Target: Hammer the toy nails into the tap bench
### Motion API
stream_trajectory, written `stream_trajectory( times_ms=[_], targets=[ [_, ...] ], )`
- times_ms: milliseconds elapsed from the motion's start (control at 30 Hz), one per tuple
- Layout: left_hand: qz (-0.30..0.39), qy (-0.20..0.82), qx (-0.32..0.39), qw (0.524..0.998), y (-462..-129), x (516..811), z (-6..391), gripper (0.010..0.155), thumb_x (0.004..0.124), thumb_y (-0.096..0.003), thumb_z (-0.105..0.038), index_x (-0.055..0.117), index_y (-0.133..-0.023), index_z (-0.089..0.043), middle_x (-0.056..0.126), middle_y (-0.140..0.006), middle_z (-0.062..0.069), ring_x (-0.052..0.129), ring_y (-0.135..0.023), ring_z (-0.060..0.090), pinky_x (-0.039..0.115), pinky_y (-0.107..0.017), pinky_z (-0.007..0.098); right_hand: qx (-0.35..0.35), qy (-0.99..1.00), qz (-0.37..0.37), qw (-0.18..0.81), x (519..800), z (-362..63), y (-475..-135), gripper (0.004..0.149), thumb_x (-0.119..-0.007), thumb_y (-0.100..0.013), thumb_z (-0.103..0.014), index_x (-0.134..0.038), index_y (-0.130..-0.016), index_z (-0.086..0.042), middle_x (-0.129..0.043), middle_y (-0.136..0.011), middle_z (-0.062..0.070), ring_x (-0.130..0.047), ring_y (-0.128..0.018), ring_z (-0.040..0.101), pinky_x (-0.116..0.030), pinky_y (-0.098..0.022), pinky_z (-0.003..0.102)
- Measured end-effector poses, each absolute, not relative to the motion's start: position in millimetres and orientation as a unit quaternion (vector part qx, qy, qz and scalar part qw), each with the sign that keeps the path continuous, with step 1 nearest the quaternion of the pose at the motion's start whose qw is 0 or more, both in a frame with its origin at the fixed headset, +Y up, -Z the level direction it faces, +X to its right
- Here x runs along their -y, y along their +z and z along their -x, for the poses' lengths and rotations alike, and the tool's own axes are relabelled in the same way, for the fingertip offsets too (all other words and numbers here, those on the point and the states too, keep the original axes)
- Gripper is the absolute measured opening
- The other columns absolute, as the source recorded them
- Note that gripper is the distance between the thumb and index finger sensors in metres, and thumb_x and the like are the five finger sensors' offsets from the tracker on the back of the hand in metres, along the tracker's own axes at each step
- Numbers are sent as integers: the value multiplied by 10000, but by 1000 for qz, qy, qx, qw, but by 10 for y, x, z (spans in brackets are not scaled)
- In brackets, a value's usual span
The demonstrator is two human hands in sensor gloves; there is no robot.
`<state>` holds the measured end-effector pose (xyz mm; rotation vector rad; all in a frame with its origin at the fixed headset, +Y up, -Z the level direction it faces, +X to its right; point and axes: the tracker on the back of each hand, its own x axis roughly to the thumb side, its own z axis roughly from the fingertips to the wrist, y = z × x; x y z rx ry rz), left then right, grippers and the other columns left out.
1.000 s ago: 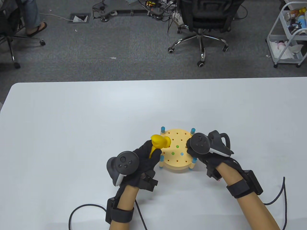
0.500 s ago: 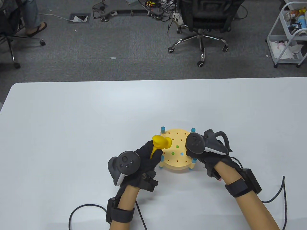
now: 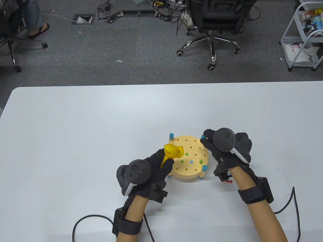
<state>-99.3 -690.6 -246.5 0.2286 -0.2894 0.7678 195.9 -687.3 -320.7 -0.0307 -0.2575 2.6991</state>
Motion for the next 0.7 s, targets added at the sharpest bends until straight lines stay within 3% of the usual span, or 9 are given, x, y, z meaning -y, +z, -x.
stream_trajectory(
  times_ms=[133, 267, 467, 567, 700],
  targets=[
    [-113, 359, 148, 914, -2443, 6884, 946, 636, 727, -381, -567, 794, -848, -140, 1036, -530, 116, 1035, -224, 255, 833, -235, 436, 47, 968, -30, 243, 7110, -2046, -3336, 674, -733, -407, -483, -649, -1014, -204, -803, -916, 139, -939, -556, 207, -821, -373, 321],
    [-109, 353, 156, 916, -2425, 6866, 911, 636, 726, -384, -566, 795, -848, -137, 1036, -530, 116, 1035, -223, 255, 833, -233, 436, 5, 962, -56, 269, 7321, -2067, -3442, 681, -745, -404, -477, -621, -1031, -240, -773, -970, 116, -907, -625, 223, -804, -420, 339],
    [-84, 270, 178, 942, -2366, 6750, 745, 638, 726, -391, -564, 804, -845, -122, 1048, -522, 116, 1040, -189, 249, 834, -194, 425, -15, 952, -72, 298, 7526, -2072, -3494, 615, -751, -425, -422, -654, -1003, -234, -824, -917, 91, -918, -601, 218, -803, -416, 348],
    [-70, 192, 188, 961, -2352, 6693, 511, 640, 722, -396, -563, 807, -838, -108, 1058, -513, 110, 1057, -167, 227, 825, -96, 353, -4, 950, -68, 305, 7585, -2088, -3493, 573, -721, -440, -417, -677, -981, -235, -840, -896, 80, -925, -585, 208, -806, -411, 341],
    [-30, 115, 190, 975, -2371, 6635, 110, 637, 720, -403, -551, 799, -846, -100, 1054, -532, 122, 1059, -171, 233, 821, -85, 344, -7, 946, -66, 317, 7626, -2115, -3504, 567, -714, -434, -441, -686, -970, -258, -851, -883, 80, -925, -582, 215, -804, -417, 348]
  ],
)
